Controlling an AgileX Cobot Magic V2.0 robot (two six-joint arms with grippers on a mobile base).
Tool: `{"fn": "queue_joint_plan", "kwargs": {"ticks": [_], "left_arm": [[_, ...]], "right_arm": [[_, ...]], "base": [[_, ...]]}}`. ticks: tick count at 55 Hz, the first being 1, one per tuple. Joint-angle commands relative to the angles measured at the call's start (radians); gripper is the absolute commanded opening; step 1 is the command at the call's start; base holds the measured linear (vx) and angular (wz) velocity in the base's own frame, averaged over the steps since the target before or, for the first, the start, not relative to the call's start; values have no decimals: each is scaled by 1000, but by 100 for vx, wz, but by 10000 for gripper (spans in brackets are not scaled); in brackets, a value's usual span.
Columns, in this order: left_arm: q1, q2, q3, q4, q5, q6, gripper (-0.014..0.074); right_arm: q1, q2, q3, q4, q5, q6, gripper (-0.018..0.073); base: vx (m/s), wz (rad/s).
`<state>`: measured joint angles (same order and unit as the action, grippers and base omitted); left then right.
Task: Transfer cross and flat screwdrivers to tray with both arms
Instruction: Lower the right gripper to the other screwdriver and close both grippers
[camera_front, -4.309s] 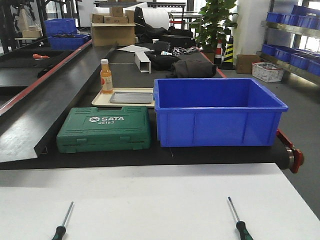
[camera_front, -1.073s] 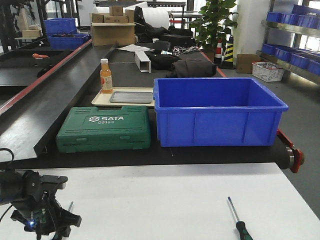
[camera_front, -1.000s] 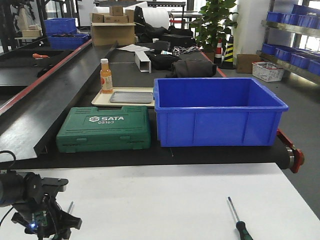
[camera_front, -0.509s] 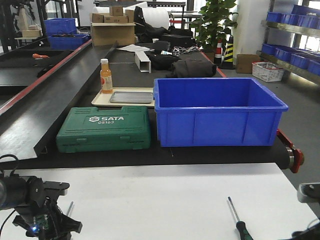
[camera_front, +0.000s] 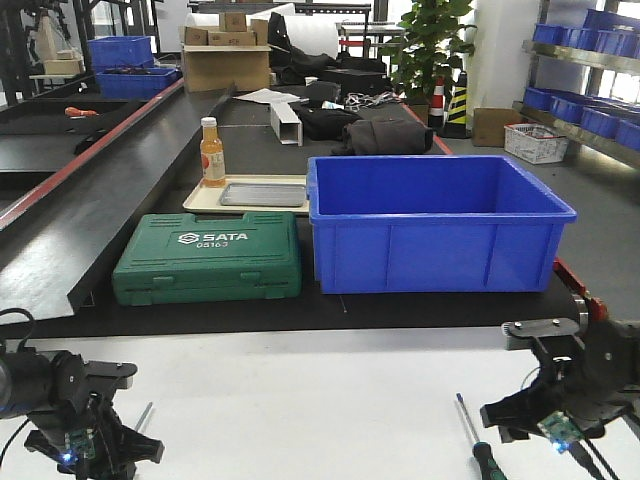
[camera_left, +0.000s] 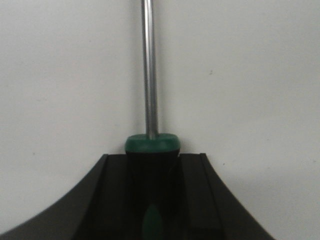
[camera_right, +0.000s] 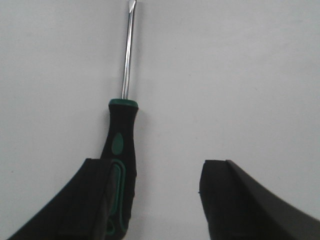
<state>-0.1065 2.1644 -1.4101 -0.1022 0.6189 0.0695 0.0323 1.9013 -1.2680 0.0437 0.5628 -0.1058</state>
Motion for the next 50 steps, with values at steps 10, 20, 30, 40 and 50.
{"fn": "queue_joint_plan", "kwargs": {"ticks": [10, 20, 30, 40, 50], "left_arm": [[-5, -36, -20, -45, 1, -4, 43], [-5, -36, -20, -45, 6, -4, 46], [-5, -36, -20, -45, 6, -4, 50], [-5, -36, -20, -45, 4, -4, 52], [-5, -36, -20, -45, 3, -4, 52]], "right_arm": [[62, 135, -212, -2, 28, 26, 460], [65, 217, -281, -28, 84, 101, 460], [67, 278, -308, -44, 68, 100, 460], [67, 298, -316, -38, 97, 122, 440], [67, 293, -316, -37, 190, 147, 304]], "base": [[0, 0], [0, 0], [0, 0], [0, 0], [0, 0]]}}
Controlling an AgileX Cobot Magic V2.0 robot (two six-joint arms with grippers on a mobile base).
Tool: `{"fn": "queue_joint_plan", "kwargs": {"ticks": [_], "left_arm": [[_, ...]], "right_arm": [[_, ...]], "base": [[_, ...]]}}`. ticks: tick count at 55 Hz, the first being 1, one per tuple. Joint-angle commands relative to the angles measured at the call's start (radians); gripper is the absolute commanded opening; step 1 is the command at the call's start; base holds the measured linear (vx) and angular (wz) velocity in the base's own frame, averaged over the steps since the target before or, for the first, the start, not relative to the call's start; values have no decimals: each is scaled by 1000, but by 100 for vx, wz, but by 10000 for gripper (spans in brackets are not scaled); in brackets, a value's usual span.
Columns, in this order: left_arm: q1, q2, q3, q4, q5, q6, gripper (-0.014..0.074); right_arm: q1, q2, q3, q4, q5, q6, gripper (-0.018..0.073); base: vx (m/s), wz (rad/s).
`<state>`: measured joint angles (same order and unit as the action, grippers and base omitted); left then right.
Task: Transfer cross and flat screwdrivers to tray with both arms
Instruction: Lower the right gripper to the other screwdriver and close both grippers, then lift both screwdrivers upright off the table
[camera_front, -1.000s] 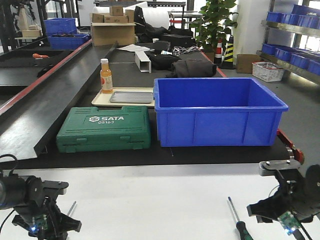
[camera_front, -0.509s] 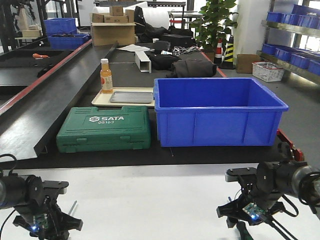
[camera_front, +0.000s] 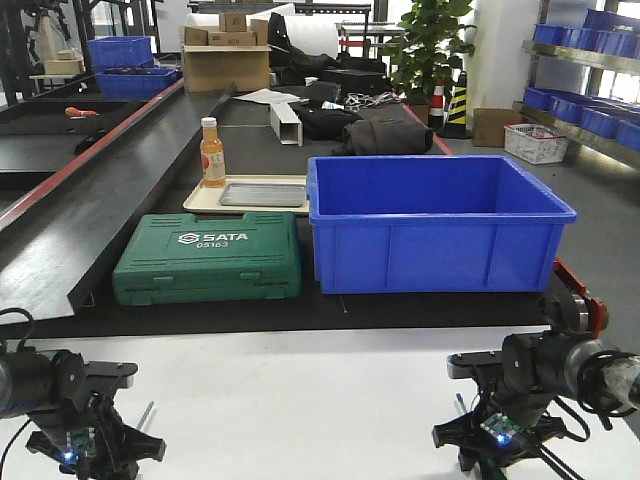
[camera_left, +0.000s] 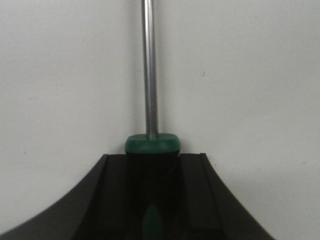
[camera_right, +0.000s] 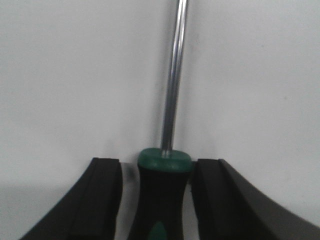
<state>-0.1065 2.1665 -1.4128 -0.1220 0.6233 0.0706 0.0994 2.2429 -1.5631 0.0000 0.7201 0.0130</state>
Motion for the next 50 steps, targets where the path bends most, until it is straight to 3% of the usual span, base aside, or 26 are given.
{"fn": "queue_joint_plan", "kwargs": {"ticks": [1, 15, 27, 34, 50], "left_arm": [[-5, -38, -18, -26, -2, -5, 52], [-5, -38, -18, -26, -1, -5, 50], [-5, -91, -18, -26, -21, -5, 41], [-5, -204, -18, -26, -87, -5, -8], [-5, -498, -16, -25, -171, -4, -6]], "right_arm": [[0, -49, -20, 7, 41, 30, 279], [0, -52, -23, 6, 40, 29, -16], [1, -154, -24, 25, -19, 29, -11], [9, -271, -24, 35, -53, 2, -11], [89, -517, -15, 43, -102, -34, -10]], "base": [[0, 0], [0, 0], [0, 0], [0, 0], [0, 0]]}}
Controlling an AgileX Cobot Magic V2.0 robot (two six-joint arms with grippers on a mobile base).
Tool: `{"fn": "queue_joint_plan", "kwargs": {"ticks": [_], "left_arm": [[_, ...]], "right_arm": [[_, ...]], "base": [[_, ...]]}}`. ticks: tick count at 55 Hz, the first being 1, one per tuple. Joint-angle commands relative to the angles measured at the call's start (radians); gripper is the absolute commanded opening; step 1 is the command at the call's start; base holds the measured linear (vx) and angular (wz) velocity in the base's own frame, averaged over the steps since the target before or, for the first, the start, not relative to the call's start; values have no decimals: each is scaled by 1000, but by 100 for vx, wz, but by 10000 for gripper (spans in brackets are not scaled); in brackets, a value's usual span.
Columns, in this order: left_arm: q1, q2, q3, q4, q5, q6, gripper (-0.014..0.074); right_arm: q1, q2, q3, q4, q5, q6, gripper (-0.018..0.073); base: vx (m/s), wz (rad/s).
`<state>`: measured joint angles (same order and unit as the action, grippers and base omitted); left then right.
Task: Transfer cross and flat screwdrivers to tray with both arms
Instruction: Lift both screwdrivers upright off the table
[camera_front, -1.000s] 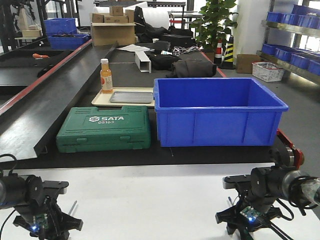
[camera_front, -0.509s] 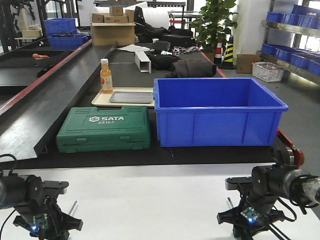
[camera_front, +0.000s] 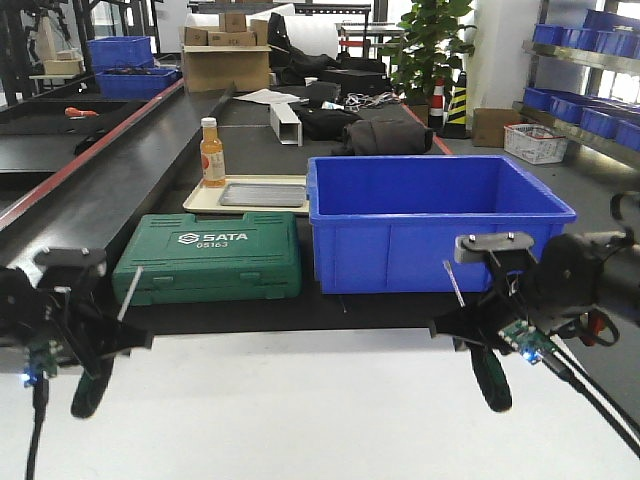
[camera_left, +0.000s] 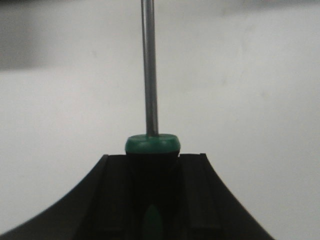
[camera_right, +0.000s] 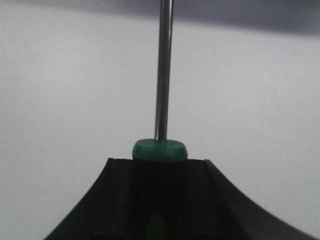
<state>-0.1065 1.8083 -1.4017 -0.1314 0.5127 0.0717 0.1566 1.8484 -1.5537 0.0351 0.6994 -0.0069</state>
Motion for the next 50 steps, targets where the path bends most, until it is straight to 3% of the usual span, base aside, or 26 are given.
{"fn": "queue_joint_plan", "kwargs": {"ticks": [1, 11, 23, 29, 39, 50], "left_arm": [[-6, -154, -28, -15, -58, -5, -6], [-14, -326, -27, -14, -60, 14, -3], [-14, -546, -18, -4, -47, 18, 0], [-14, -671, 76, -6, -45, 16, 0], [-14, -852, 288, -7, -128, 12, 0], [-14, -908, 345, -7, -126, 12, 0]], "right_arm": [[39, -135, -25, 8, -83, -15, -10], [135, -273, -25, 0, -124, -15, -9], [155, -426, 11, 1, -133, 7, -8], [155, -533, 110, 0, -148, 7, -8], [151, -740, 334, 0, -286, 18, -8], [151, -833, 452, 0, -348, 31, -8]], "base": [[0, 0], [0, 0], [0, 0], [0, 0], [0, 0], [0, 0]]}}
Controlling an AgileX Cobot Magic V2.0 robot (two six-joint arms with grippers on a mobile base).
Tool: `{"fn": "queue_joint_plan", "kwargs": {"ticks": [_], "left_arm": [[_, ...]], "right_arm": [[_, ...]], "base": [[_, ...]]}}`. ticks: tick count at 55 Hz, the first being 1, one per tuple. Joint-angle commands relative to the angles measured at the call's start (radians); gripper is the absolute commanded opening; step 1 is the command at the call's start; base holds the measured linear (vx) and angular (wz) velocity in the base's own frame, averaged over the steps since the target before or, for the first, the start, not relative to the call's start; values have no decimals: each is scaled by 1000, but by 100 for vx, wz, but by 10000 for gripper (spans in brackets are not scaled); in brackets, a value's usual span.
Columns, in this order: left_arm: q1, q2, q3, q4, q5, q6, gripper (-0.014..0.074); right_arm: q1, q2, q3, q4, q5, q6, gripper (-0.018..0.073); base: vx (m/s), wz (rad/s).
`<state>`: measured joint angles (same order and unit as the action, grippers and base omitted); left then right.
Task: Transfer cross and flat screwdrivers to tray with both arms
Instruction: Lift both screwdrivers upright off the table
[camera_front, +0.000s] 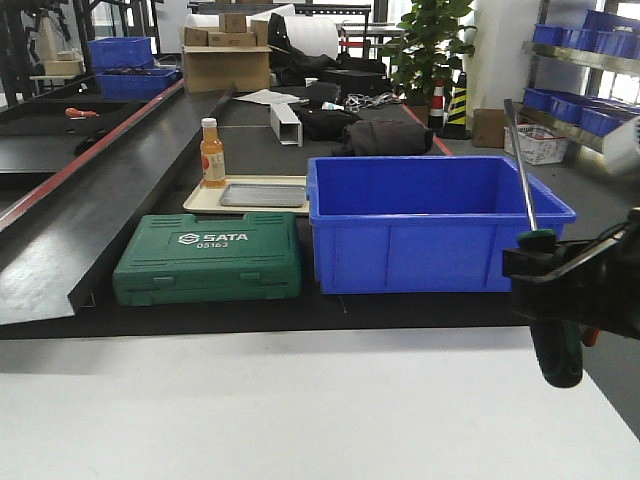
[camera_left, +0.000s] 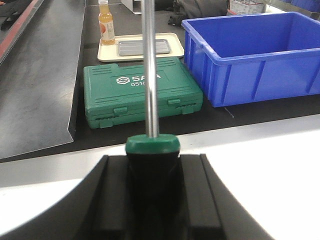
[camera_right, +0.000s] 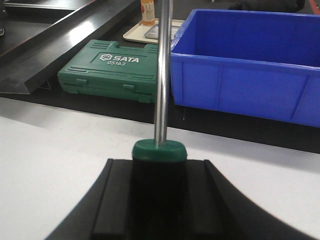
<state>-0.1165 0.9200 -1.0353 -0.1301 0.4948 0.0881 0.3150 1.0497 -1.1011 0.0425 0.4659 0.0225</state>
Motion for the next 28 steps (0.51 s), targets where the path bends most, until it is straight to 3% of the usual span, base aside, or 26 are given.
{"fn": "queue_joint_plan", "kwargs": {"ticks": [1, 28], "left_arm": [[-4, -20, -21, -8, -110, -4, 0], [-4, -16, -21, -8, -55, -4, 0]], "right_arm": [[-7, -37, 1, -7, -114, 0, -8], [-7, -39, 11, -6, -34, -3, -8]], "base": [[0, 0], [0, 0]]}}
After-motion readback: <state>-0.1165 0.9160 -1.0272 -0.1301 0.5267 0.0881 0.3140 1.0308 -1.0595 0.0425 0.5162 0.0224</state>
